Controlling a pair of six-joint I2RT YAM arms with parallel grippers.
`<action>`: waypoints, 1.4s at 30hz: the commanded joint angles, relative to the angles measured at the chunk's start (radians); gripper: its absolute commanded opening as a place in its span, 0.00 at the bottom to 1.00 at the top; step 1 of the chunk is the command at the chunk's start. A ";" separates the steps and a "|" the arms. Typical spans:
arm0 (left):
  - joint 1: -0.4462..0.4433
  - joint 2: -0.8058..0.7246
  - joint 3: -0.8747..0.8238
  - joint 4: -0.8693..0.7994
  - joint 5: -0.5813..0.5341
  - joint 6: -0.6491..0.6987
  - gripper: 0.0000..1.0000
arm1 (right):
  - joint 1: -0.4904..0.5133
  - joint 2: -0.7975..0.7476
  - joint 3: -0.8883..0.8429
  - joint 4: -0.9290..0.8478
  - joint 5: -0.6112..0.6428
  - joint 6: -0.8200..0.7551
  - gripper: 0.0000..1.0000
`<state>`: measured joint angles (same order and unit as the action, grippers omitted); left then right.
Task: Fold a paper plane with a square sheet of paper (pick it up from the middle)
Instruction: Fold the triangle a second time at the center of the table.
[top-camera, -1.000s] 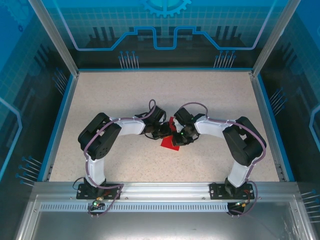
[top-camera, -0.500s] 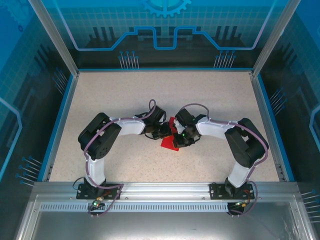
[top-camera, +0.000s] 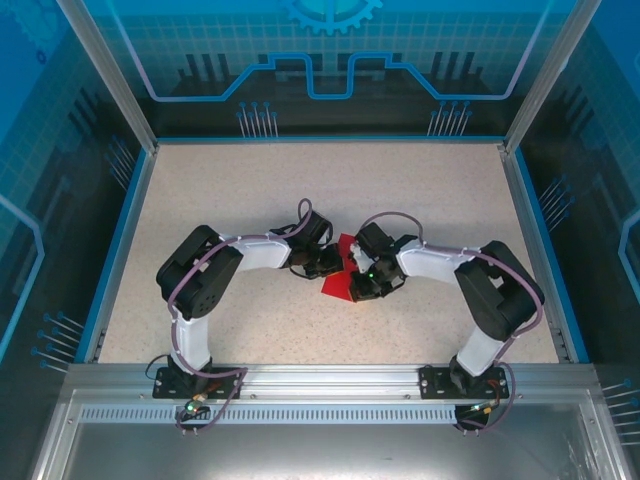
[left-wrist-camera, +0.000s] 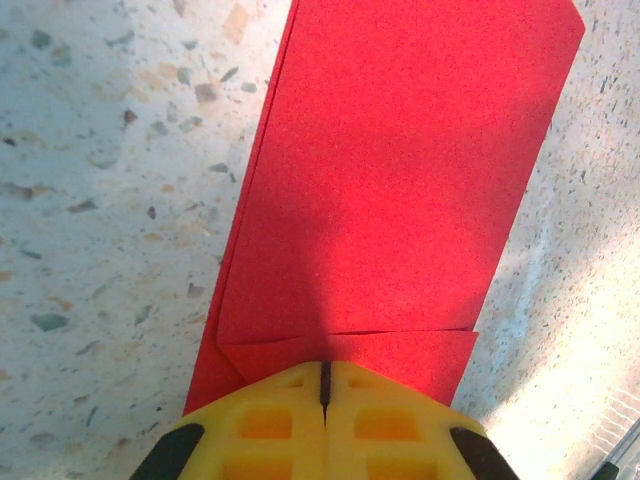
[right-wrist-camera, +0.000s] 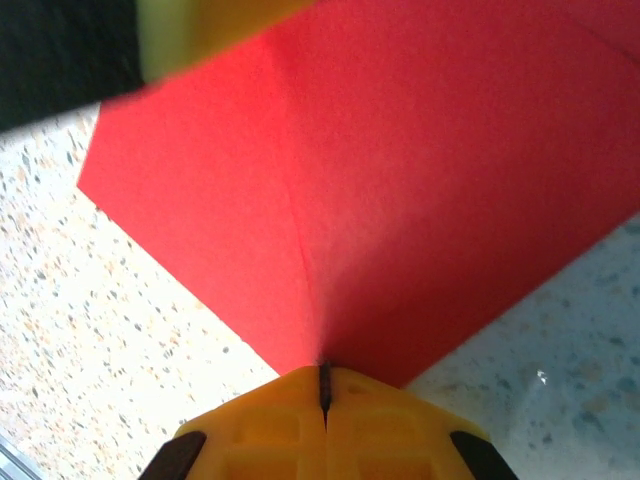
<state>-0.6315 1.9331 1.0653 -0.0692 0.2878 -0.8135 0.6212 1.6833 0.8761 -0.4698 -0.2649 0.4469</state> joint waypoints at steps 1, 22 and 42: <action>-0.011 0.078 -0.026 -0.139 -0.090 -0.013 0.03 | 0.001 -0.028 -0.064 -0.124 0.010 -0.016 0.02; -0.011 0.076 -0.030 -0.128 -0.083 -0.023 0.02 | -0.015 0.096 0.166 0.008 0.002 0.038 0.00; -0.011 0.089 -0.042 -0.138 -0.113 -0.045 0.01 | -0.041 -0.135 -0.170 -0.092 -0.027 -0.005 0.00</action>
<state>-0.6418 1.9350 1.0660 -0.0685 0.2783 -0.8402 0.5926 1.5787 0.7467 -0.3965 -0.2783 0.4538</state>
